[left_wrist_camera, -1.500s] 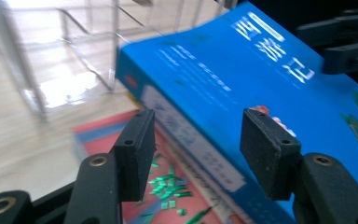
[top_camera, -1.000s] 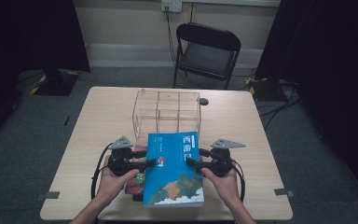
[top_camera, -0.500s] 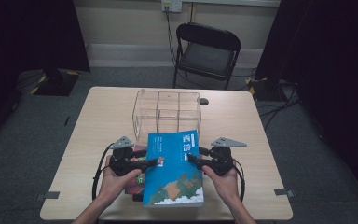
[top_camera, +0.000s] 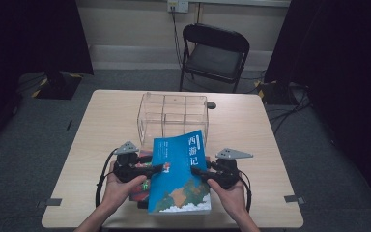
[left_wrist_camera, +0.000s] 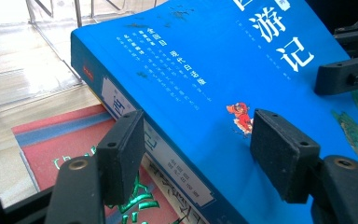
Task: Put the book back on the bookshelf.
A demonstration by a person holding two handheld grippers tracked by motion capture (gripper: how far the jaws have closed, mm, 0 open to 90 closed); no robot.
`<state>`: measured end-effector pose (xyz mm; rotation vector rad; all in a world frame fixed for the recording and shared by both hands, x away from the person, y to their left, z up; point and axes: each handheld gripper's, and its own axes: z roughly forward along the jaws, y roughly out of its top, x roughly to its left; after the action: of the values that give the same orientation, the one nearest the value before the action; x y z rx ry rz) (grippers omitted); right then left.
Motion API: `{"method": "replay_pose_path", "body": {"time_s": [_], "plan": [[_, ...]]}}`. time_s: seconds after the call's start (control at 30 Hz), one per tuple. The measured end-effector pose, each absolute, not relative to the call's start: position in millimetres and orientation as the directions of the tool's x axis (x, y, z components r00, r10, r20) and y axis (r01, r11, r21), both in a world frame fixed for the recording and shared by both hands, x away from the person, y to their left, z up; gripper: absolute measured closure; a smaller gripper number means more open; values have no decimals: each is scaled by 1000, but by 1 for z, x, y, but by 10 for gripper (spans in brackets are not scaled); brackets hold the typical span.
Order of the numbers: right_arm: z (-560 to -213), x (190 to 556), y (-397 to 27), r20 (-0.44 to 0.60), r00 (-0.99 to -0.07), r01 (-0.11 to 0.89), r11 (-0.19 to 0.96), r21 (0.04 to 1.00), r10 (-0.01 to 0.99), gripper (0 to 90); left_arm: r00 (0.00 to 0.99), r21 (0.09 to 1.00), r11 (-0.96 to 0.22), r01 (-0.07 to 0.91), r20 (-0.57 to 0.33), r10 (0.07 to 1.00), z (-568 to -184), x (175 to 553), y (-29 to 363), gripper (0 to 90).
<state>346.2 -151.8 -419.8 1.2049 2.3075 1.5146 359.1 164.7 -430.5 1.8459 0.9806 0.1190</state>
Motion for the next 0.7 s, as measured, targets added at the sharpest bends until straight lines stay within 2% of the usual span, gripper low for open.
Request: {"method": "replay_pose_path", "body": {"time_s": [0.3, 0.4, 0.43, 0.57, 0.7], "plan": [[-423, 370, -154, 414, -697, 602, 165, 781, 585, 521, 664, 793, -170, 586, -349, 661, -431, 363, 165, 332], [-422, 375, -153, 420, -706, 609, 185, 771, 570, 504, 667, 791, -180, 584, -342, 662, -430, 364, 164, 327], [-415, 378, -150, 410, -722, 616, 247, 748, 558, 459, 668, 792, -178, 584, -343, 660, -431, 364, 164, 326], [-407, 383, -150, 393, -745, 612, 317, 725, 539, 441, 671, 793, -180, 582, -344, 657, -431, 364, 165, 325], [-410, 385, -146, 402, -738, 616, 300, 728, 542, 405, 672, 792, -184, 582, -341, 657, -431, 365, 165, 323]]}}
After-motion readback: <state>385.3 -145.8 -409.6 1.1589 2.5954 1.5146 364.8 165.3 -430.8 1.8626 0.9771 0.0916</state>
